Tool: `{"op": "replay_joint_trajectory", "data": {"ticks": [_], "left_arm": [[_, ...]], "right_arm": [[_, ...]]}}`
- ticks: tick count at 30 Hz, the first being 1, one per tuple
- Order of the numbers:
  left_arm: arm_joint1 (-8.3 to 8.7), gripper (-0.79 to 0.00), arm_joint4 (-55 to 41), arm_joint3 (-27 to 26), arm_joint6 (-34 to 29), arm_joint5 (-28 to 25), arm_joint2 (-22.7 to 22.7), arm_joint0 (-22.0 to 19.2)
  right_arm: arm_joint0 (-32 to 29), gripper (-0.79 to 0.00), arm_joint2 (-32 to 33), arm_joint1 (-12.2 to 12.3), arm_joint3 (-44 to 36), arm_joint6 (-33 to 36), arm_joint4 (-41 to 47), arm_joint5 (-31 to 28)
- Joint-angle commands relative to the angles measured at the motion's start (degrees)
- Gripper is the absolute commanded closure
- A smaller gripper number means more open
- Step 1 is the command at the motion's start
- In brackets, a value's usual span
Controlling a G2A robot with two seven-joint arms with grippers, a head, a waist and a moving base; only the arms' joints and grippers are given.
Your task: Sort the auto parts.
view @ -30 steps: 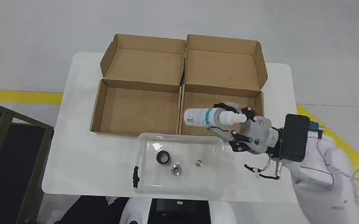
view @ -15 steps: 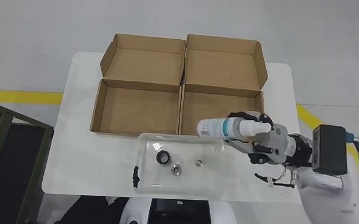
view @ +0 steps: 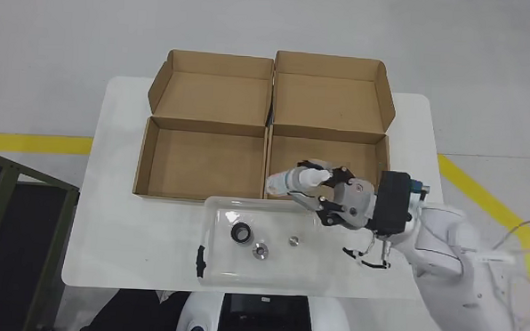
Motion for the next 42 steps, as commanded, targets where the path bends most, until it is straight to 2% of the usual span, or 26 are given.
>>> {"op": "replay_joint_trajectory", "data": {"ticks": [1,3,9,19,29,42], "left_arm": [[0.0,-0.785,0.0,0.0,0.0,0.0,0.0,0.0],[0.0,-0.785,0.0,0.0,0.0,0.0,0.0,0.0],[0.0,-0.785,0.0,0.0,0.0,0.0,0.0,0.0],[0.0,-0.785,0.0,0.0,0.0,0.0,0.0,0.0],[0.0,-0.785,0.0,0.0,0.0,0.0,0.0,0.0],[0.0,-0.785,0.0,0.0,0.0,0.0,0.0,0.0]], "right_arm": [[0.6,0.0,-1.2,-0.2,1.1,0.9,-1.9,2.1],[1.3,0.0,-1.9,-0.3,3.2,1.5,-4.1,3.9],[3.2,0.0,-1.8,-0.4,10.1,1.9,-7.2,4.5],[9.6,0.0,-8.4,-1.8,18.2,5.6,-9.5,10.7],[12.6,0.0,-12.7,-3.1,23.3,5.5,-13.6,16.1],[14.2,0.0,-14.4,-4.1,28.1,6.5,-14.1,18.3]]}}
